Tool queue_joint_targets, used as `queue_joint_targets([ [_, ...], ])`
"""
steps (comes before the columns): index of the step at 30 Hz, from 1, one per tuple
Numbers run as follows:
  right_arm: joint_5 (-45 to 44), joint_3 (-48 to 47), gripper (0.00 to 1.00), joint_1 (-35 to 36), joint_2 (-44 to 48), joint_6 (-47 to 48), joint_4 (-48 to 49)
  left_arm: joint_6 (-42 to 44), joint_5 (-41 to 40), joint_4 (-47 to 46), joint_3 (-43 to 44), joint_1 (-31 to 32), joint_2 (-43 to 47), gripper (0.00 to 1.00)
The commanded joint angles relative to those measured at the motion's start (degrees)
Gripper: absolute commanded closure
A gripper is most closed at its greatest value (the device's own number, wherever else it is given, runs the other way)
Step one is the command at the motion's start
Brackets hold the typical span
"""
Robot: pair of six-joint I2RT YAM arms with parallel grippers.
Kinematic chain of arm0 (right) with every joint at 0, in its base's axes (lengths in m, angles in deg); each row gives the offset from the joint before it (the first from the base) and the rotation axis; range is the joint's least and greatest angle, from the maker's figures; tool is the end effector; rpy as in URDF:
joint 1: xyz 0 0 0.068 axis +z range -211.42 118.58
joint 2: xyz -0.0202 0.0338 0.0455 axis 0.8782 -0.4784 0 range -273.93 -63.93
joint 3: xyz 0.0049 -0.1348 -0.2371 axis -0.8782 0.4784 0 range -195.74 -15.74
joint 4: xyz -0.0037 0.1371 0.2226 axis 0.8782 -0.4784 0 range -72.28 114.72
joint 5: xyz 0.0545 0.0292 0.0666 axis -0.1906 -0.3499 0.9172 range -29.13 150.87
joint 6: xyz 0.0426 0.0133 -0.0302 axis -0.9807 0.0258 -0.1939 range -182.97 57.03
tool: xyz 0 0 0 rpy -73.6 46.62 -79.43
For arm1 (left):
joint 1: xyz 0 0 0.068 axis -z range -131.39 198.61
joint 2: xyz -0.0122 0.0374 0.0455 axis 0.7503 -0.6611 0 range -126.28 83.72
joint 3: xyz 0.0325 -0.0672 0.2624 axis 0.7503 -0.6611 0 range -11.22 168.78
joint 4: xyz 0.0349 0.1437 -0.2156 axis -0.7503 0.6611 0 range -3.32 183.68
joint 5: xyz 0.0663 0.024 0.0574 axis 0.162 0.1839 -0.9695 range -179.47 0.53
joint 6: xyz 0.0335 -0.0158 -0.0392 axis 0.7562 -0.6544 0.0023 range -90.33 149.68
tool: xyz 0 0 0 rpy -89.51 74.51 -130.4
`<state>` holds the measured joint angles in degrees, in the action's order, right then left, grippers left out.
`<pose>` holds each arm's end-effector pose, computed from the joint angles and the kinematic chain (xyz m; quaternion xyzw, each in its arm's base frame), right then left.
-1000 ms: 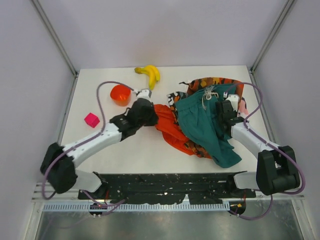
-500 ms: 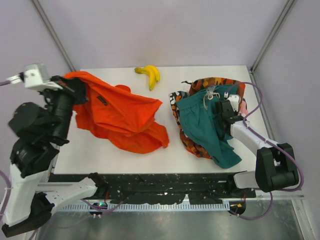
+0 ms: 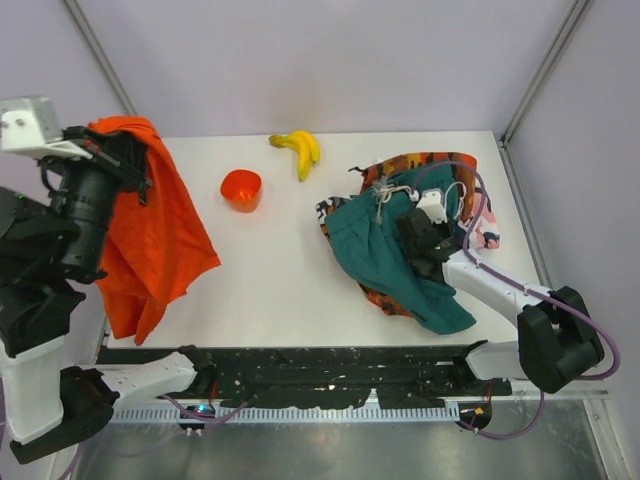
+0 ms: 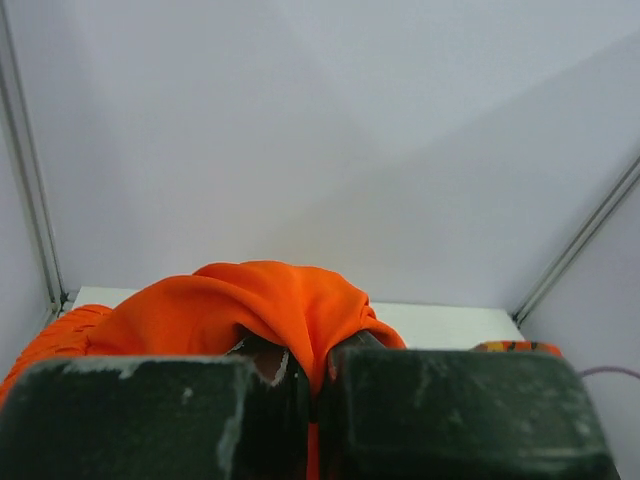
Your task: Pick out a specific cloth from the pile
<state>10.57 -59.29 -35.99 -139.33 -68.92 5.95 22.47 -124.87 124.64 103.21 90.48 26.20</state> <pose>0.2417 0.0847 0.2159 -0.0030 0.8642 -0.3027 0.4019 0.0578 -0.0241 0.6076 -0.0713 0.6021 -0.1613 0.7787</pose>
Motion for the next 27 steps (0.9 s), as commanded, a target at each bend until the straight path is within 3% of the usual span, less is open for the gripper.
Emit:
queue_joint_targets([
  [1, -13.2, -2.6, 0.67, 7.6, -3.2, 2.2, -0.4, 0.0, 5.6, 1.0, 1.1, -0.1, -3.2, 1.00],
  [5, -17.9, -6.4, 0.67, 12.0, -10.2, 1.3, -4.3, 0.6, 3.9, -0.9, -2.4, -0.1, -1.9, 1.00],
  [7, -18.2, -8.6, 0.64, 13.5, -13.9, -4.8, -7.9, 0.9, 2.7, -1.7, -4.9, -0.1, -0.9, 1.00],
  [13, -14.6, -12.1, 0.32, 14.2, -16.2, -13.7, -15.3, -0.6, -3.8, -1.7, -16.8, -0.1, 2.2, 1.00],
  [16, -10.9, -11.9, 0.22, 14.2, -10.3, -14.1, -14.7, -7.6, -1.7, -0.7, -28.2, -0.1, 6.4, 1.00],
  [17, -9.0, -11.9, 0.10, 14.2, -8.6, -13.4, -14.5, -10.2, -1.1, -1.4, -33.2, -0.1, 8.5, 1.00],
  [19, -6.1, -11.6, 0.05, 14.2, -3.9, -12.3, -13.4, -14.5, 0.2, -2.3, -42.2, -0.1, 12.7, 1.00],
  [23, -2.4, -11.4, 0.05, 14.3, 7.4, -10.0, -11.5, -21.6, 0.9, -0.2, -53.9, -0.1, 17.3, 1.00],
  [27, -3.0, -11.1, 0.05, 14.2, 16.4, -9.6, -11.0, -28.0, -9.6, 12.5, -51.5, -0.1, 18.8, 1.00],
])
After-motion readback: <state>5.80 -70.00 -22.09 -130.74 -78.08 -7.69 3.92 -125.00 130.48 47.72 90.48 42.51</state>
